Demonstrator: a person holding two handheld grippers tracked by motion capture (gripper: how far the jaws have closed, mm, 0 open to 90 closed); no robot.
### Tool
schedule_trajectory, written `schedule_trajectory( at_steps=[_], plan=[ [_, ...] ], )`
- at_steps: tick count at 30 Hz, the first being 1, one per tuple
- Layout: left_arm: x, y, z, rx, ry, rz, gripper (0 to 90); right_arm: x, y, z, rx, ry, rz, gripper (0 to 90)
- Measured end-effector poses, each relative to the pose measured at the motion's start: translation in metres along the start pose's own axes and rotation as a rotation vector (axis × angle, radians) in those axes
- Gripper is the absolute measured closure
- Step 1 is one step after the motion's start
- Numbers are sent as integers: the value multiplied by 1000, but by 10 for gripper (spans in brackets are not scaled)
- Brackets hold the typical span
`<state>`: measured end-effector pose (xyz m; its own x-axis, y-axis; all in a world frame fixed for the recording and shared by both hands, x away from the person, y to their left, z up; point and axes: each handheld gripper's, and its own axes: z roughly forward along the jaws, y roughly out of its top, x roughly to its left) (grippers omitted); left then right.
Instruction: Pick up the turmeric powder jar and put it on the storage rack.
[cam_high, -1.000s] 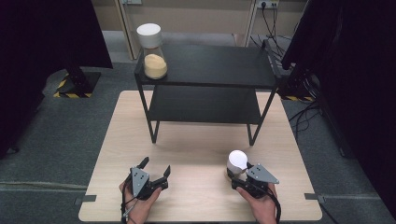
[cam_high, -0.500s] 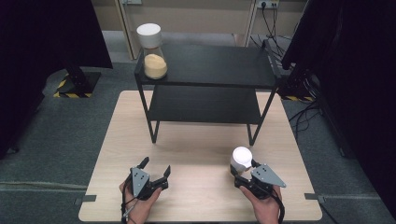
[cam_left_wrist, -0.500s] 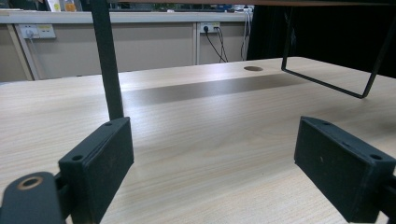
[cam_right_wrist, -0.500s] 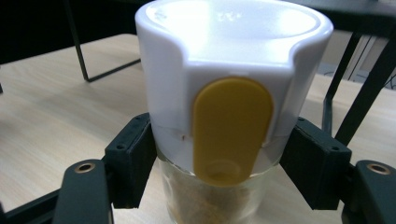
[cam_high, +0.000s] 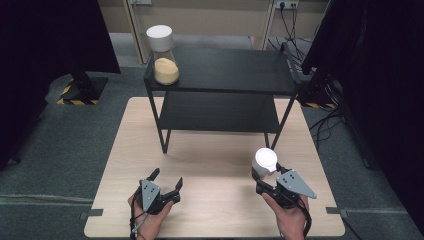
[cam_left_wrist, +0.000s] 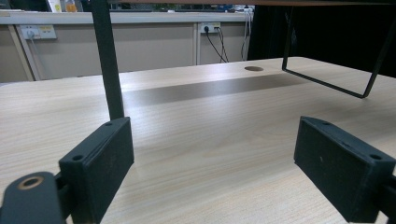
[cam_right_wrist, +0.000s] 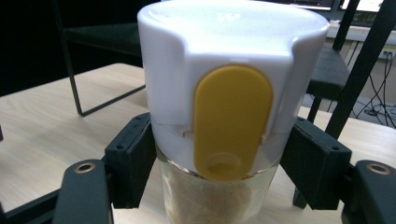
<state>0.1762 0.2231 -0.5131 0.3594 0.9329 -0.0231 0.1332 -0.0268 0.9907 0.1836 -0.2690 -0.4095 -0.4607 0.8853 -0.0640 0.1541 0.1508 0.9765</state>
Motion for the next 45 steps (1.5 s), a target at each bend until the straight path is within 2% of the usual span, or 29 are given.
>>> schedule_trajectory(
  at_steps=[26, 45],
  plan=[
    [-1, 0, 0, 1, 2, 9, 121, -4, 46, 3, -84, -33, -13, 306],
    [-1, 0, 0, 1, 3, 12, 122, -4, 74, 11, -128, -50, -1, 307]
  ],
)
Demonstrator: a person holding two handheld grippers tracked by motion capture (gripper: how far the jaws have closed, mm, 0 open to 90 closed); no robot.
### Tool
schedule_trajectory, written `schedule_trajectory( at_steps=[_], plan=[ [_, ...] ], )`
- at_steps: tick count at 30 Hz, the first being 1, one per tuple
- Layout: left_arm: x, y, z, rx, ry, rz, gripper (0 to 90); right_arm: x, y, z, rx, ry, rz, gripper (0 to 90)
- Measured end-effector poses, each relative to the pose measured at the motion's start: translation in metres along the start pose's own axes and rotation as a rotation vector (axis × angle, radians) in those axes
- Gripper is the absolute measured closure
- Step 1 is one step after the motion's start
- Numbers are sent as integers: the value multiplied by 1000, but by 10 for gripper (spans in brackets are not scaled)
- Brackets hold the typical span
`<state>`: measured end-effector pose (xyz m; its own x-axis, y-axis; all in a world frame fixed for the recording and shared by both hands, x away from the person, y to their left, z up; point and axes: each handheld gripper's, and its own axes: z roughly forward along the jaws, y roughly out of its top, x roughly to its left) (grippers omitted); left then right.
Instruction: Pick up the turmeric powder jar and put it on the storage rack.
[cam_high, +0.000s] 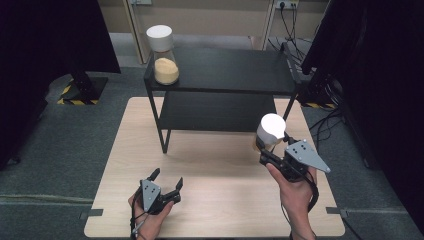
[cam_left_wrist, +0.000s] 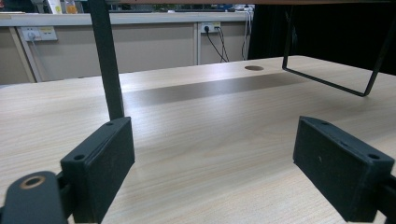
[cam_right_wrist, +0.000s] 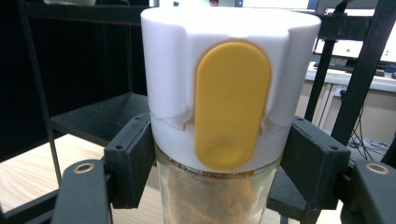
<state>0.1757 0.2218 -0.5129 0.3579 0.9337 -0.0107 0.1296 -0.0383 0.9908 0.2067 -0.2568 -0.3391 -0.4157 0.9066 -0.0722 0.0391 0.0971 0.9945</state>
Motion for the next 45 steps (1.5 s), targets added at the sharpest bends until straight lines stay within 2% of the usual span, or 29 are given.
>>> schedule_trajectory(
  at_steps=[45],
  plan=[
    [-1, 0, 0, 0, 0, 6, 125, -3, 64, 14, -103, -51, 14, 307]
  ],
)
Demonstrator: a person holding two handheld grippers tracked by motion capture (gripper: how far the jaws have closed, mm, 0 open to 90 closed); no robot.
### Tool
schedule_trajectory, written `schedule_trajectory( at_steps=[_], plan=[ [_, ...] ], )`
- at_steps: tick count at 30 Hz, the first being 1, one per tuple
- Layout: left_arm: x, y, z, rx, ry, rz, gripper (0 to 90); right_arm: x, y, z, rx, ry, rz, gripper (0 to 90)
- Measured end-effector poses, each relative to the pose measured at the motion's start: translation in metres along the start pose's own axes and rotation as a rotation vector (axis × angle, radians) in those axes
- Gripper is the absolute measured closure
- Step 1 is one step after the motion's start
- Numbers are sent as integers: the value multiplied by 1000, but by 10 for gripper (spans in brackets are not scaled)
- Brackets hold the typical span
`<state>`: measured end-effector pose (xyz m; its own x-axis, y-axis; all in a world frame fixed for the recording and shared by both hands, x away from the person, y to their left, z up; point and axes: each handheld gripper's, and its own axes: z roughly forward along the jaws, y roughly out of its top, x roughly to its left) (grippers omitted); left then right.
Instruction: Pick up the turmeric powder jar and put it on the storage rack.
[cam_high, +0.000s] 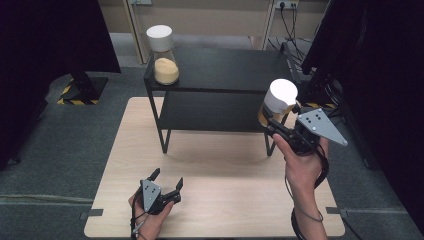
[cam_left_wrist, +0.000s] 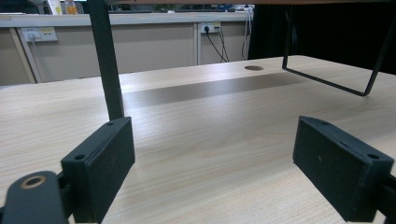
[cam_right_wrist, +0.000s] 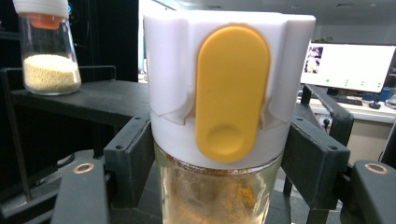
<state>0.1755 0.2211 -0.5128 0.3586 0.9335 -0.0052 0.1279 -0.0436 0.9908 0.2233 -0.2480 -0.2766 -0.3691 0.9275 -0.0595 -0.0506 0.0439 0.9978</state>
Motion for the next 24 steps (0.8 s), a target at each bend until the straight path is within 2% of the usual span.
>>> schedule_trajectory(
  at_steps=[24],
  plan=[
    [-1, 0, 0, -1, 1, 2, 127, -1, 38, 23, -18, -41, -4, 308]
  ],
)
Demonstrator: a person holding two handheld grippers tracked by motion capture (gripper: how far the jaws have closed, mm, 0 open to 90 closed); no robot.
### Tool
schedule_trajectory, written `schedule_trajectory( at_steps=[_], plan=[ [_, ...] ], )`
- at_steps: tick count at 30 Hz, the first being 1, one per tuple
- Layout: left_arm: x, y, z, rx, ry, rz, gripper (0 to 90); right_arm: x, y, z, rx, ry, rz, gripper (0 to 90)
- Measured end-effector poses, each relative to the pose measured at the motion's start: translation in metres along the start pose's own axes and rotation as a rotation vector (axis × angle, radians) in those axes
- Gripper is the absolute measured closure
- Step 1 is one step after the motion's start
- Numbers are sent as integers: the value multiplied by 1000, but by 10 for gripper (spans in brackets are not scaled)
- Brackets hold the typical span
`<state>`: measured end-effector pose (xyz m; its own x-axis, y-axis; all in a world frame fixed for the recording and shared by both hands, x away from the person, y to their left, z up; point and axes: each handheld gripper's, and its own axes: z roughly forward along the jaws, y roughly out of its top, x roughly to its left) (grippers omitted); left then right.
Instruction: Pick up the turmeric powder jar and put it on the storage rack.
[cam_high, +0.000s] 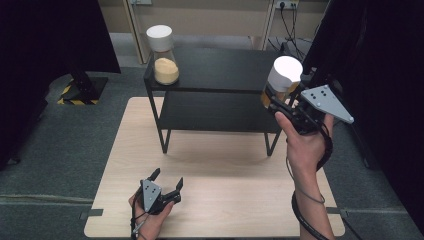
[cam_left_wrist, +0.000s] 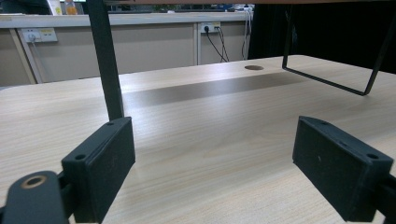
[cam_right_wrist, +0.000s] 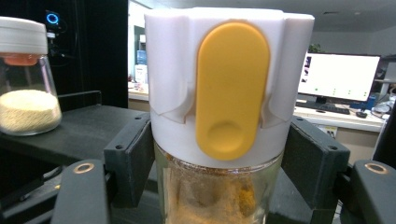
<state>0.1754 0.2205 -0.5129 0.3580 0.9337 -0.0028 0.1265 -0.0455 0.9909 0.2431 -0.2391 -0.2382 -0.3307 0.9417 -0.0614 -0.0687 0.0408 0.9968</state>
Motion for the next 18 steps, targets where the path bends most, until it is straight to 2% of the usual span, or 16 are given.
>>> schedule_trajectory(
  at_steps=[7, 18],
  plan=[
    [0, 0, 0, -1, 0, 1, 127, -2, 14, 17, 12, -20, 7, 307],
    [0, 0, 0, -2, -2, 0, 127, -4, 22, 43, 42, -37, 26, 308]
  ],
)
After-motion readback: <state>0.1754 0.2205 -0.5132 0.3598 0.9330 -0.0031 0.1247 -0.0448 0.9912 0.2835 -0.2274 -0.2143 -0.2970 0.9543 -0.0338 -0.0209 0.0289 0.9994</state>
